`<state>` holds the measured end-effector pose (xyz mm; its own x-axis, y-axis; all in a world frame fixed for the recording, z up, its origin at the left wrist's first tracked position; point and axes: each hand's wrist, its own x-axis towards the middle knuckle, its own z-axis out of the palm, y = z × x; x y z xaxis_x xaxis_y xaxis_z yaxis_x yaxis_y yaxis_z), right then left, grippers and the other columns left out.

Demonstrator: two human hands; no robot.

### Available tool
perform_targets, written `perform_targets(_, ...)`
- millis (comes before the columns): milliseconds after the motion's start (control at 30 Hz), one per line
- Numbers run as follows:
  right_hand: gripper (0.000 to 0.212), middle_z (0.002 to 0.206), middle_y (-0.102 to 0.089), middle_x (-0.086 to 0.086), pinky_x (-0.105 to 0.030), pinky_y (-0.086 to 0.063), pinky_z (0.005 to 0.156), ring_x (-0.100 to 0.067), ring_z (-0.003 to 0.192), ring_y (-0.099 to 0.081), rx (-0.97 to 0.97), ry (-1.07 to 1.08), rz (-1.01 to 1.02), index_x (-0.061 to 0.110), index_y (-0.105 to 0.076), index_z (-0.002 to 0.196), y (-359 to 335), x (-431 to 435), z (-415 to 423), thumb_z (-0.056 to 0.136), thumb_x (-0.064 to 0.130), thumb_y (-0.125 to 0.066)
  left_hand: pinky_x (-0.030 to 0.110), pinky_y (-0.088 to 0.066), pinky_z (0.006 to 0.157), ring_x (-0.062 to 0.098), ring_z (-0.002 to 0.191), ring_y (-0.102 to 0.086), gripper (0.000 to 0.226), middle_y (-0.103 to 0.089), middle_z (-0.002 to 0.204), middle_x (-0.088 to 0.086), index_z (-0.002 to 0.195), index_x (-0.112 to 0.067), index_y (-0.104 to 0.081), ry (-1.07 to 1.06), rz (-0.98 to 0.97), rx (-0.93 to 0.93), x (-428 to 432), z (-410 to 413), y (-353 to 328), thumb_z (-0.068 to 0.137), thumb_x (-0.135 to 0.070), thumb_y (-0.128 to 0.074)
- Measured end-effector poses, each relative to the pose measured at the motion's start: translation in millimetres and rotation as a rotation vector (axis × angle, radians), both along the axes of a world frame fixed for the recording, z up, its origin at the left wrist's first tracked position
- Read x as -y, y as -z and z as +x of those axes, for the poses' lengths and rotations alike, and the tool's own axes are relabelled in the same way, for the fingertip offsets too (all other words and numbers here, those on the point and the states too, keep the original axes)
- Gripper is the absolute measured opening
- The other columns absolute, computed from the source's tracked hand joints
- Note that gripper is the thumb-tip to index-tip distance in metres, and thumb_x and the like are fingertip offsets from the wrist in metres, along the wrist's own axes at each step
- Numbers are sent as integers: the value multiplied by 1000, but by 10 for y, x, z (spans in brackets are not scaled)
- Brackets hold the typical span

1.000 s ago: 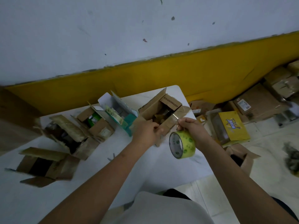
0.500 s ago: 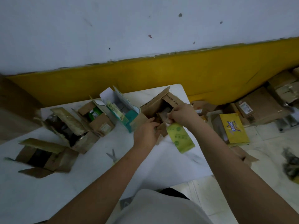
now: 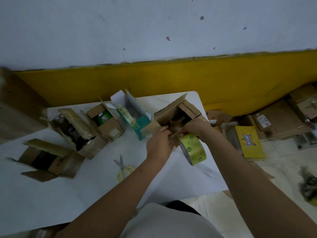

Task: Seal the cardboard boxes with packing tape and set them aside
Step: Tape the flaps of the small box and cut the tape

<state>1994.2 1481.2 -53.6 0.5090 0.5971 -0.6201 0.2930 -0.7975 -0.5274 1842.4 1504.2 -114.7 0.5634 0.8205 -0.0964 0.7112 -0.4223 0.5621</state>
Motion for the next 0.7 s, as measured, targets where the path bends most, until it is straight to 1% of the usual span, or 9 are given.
perform_targets(67, 29, 85, -56, -8, -39, -57, 80, -23, 83, -59, -11, -11, -10, 6, -57, 114, 29, -12, 45, 87, 11, -67, 35, -53, 72, 20, 105, -62, 25, -57, 129, -6, 111, -21, -56, -31, 5, 17, 34, 2, -28, 92, -36, -62)
perform_targets(133, 26, 83, -54, -7, -31, -52, 62, -18, 74, -55, 14, -47, -47, 8, -56, 112, 2, -20, 55, 88, 14, -65, 37, -53, 66, 23, 94, -65, 34, -63, 112, -3, 116, -26, -46, -61, 1, 30, 79, 12, -71, 90, -36, -65)
perform_targets(200, 25, 84, -53, -6, -27, -42, 52, -16, 71, -52, 0, -56, -80, 10, -53, 112, -7, -35, 85, 89, 14, -64, 38, -55, 65, 26, 92, -67, 48, -64, 114, 0, 128, -31, -37, -57, 19, 26, 117, 22, -80, 90, -33, -66)
perform_targets(300, 23, 84, -55, -8, -26, -42, 50, -17, 70, -55, -41, -44, -95, 10, -54, 111, -15, -51, 116, 90, 12, -62, 38, -55, 71, 27, 100, -64, 65, -52, 135, 0, 146, -32, -26, 41, 101, -76, 149, 44, -60, 93, -25, -62)
perform_targets(400, 14, 79, -56, -10, -28, -44, 52, -20, 65, -56, -120, -36, -129, 8, -54, 104, 4, -86, 152, 91, 10, -60, 36, -54, 74, 24, 106, -61, 49, -50, 137, -4, 141, -30, -42, 119, 129, -82, 170, 66, -23, 95, -22, -58)
perform_targets(467, 16, 82, -58, -12, -35, -54, 64, -25, 73, -61, -129, -45, -151, 8, -55, 101, 9, -105, 156, 89, 13, -63, 34, -54, 76, 22, 107, -61, 41, -55, 132, -4, 135, -27, -51, 128, 99, -65, 173, 91, -38, 94, -22, -58)
perform_targets(567, 15, 94, -61, -14, -45, -56, 89, -32, 96, -64, -87, -65, -167, 14, -53, 90, 9, -118, 149, 84, 17, -67, 39, -59, 72, 21, 82, -70, 24, -68, 106, 0, 118, -21, -62, 37, -206, -19, 102, 185, -157, 96, -24, -53)
perform_targets(633, 13, 93, -63, -13, -46, -56, 90, -32, 98, -65, -70, -83, -181, 13, -56, 89, 7, -121, 149, 83, 19, -65, 45, -61, 68, 20, 62, -72, 19, -71, 92, 4, 110, -15, -64, -48, -523, 59, 34, 263, -230, 99, -18, -49)
perform_targets(700, 15, 88, -66, -12, -39, -59, 78, -28, 87, -68, -30, -100, -195, 12, -60, 91, -28, -122, 153, 81, 23, -65, 44, -62, 65, 13, 52, -69, 17, -70, 85, 6, 107, -10, -65, -61, -627, 86, -31, 333, -266, 100, -13, -49)
